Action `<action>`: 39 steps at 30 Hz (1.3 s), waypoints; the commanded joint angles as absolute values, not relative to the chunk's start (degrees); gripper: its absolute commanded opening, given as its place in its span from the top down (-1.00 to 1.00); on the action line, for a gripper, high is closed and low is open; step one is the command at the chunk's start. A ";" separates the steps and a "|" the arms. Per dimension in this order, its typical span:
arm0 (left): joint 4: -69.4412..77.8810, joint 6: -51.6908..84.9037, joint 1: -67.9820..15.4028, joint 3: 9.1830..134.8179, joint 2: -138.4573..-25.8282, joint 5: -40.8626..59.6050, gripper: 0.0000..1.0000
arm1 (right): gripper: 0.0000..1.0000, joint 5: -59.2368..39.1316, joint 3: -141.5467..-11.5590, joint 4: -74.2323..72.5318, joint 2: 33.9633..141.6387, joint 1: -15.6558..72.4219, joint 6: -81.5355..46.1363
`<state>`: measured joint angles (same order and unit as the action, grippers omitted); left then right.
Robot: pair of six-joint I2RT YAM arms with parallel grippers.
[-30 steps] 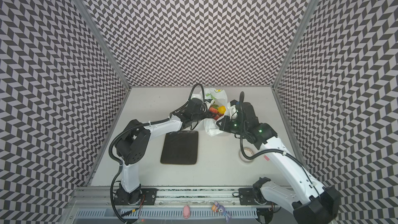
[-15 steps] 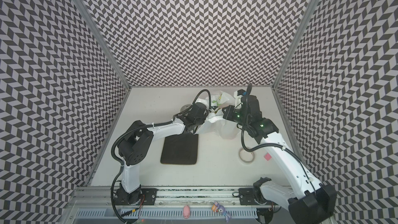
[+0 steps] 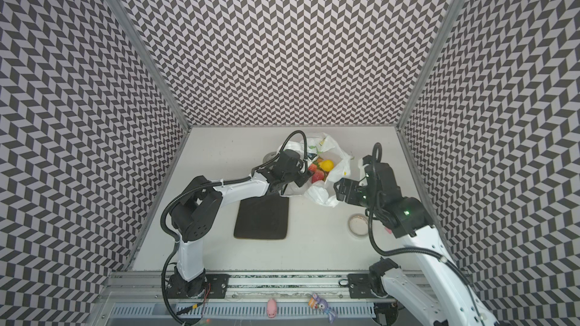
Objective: Take the fake fruits out of the plastic bag
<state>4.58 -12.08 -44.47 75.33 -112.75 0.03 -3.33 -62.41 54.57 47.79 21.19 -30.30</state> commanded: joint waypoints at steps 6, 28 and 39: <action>9.76 -13.39 -44.33 73.30 -108.99 2.97 0.70 | -0.99 6.53 -77.74 54.07 56.98 21.01 -23.45; 13.09 -20.48 -45.52 68.48 -103.69 3.42 0.73 | 1.00 -4.93 -84.55 37.28 81.41 19.16 -14.70; 17.90 -25.40 -48.01 66.19 -99.83 1.62 0.74 | 1.00 -4.06 -83.79 37.24 85.95 19.86 -19.98</action>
<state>12.88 -23.11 -47.75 67.46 -104.16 2.24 -5.76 -84.42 37.45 85.25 19.62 -19.33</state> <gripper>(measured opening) 0.473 0.047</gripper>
